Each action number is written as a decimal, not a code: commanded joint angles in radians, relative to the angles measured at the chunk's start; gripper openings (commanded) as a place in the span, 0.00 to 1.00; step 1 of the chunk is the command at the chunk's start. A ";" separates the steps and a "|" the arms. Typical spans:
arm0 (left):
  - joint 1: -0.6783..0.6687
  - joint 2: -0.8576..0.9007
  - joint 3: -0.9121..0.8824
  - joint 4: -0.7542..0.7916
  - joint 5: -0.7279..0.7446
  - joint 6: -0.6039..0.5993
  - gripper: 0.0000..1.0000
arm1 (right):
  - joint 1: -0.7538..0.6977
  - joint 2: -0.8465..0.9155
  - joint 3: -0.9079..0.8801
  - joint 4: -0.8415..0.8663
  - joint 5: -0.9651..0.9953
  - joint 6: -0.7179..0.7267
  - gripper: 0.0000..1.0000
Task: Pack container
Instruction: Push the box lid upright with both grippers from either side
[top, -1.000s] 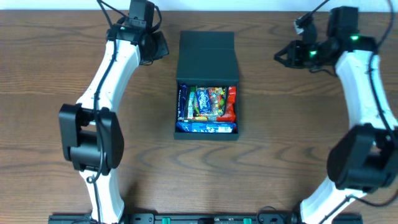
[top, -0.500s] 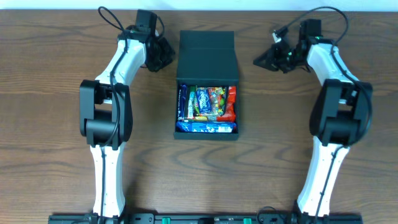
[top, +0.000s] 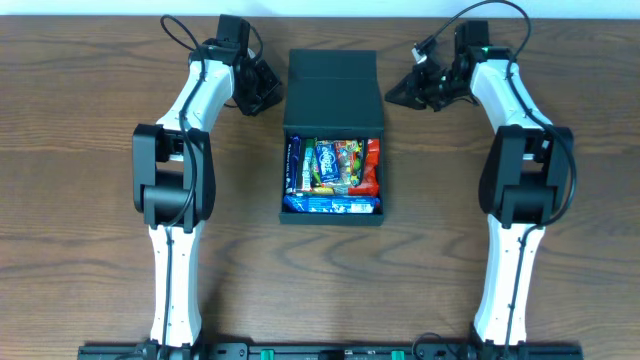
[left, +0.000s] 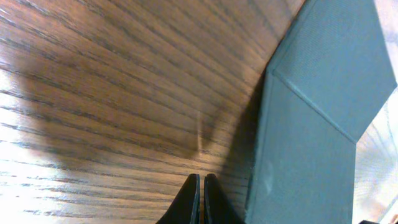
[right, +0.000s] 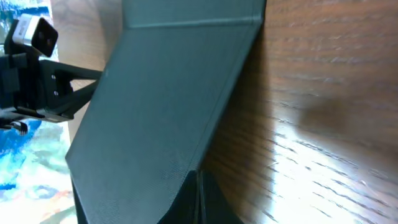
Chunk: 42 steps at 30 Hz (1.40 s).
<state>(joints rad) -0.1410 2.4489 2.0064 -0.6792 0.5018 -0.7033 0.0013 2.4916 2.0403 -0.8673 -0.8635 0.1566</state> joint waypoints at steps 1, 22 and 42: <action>0.003 0.031 0.020 -0.004 0.024 0.000 0.06 | 0.007 0.044 0.014 -0.006 0.000 0.016 0.02; 0.010 0.031 0.020 0.032 0.143 0.045 0.05 | 0.045 0.080 0.015 0.122 -0.273 0.022 0.02; 0.066 -0.035 0.048 0.205 0.541 0.243 0.06 | 0.011 -0.056 0.021 0.205 -0.489 -0.062 0.01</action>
<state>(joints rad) -0.0696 2.4538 2.0224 -0.4721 0.9638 -0.5385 0.0151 2.5359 2.0411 -0.6640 -1.3045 0.1333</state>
